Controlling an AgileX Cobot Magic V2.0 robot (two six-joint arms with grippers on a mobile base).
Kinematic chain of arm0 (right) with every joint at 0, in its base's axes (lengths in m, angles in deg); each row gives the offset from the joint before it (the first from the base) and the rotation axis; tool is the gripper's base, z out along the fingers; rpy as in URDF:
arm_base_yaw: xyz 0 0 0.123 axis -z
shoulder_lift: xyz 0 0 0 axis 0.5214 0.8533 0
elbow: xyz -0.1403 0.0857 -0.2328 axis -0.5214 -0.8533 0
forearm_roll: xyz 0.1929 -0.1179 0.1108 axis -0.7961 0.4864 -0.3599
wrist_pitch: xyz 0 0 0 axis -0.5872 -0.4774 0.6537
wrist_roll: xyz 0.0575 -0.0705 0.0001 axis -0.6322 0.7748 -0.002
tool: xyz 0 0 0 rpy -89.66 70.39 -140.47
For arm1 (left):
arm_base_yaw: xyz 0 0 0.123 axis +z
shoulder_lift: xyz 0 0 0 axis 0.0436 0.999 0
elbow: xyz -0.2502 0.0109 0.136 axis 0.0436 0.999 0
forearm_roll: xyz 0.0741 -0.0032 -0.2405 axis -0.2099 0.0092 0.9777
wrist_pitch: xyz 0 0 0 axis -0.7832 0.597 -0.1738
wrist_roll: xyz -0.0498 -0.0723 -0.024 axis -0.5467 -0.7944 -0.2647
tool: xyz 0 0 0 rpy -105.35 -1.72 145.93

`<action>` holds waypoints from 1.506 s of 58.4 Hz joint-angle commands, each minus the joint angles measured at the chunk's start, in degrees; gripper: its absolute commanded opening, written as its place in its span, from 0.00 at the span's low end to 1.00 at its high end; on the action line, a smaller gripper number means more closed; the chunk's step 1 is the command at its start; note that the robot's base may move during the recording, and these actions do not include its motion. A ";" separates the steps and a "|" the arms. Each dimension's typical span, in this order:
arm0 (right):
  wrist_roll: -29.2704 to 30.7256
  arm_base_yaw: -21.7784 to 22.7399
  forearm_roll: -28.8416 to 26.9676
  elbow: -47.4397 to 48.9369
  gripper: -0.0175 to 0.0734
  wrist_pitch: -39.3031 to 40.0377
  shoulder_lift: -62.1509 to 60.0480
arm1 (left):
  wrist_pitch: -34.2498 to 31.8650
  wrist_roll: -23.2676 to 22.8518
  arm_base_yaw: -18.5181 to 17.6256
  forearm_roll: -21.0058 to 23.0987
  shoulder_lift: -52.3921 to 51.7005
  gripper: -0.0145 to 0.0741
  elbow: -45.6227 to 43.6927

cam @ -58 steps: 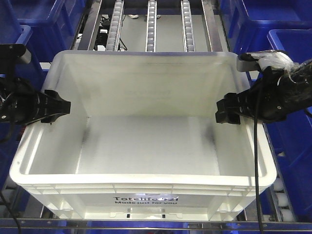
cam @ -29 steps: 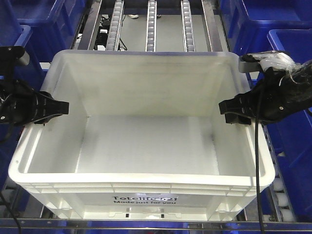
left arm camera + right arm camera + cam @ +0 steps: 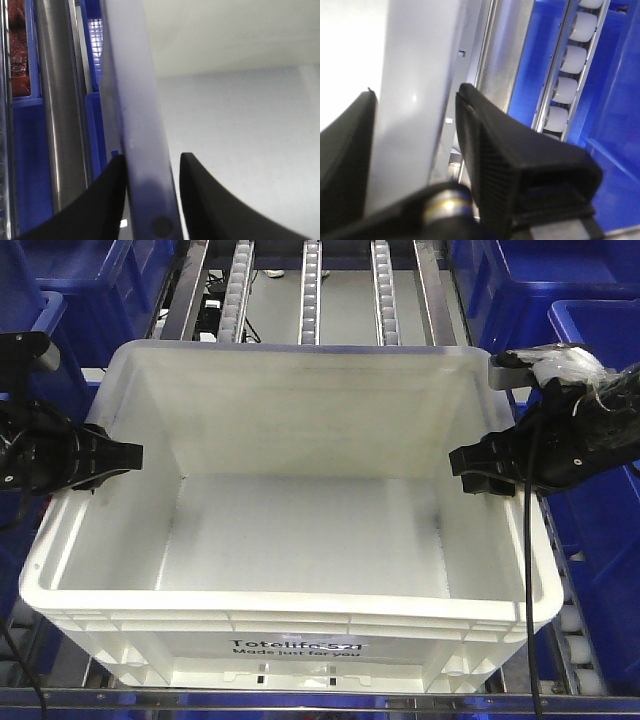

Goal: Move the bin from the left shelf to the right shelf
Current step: 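Lift the tote with both grippers and pull it off the shelf toward the robot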

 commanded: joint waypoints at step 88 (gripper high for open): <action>7.91 0.05 -10.21 1.86 0.19 5.47 -14.23 | -2.07 3.21 -0.27 9.14 -14.76 0.15 -1.59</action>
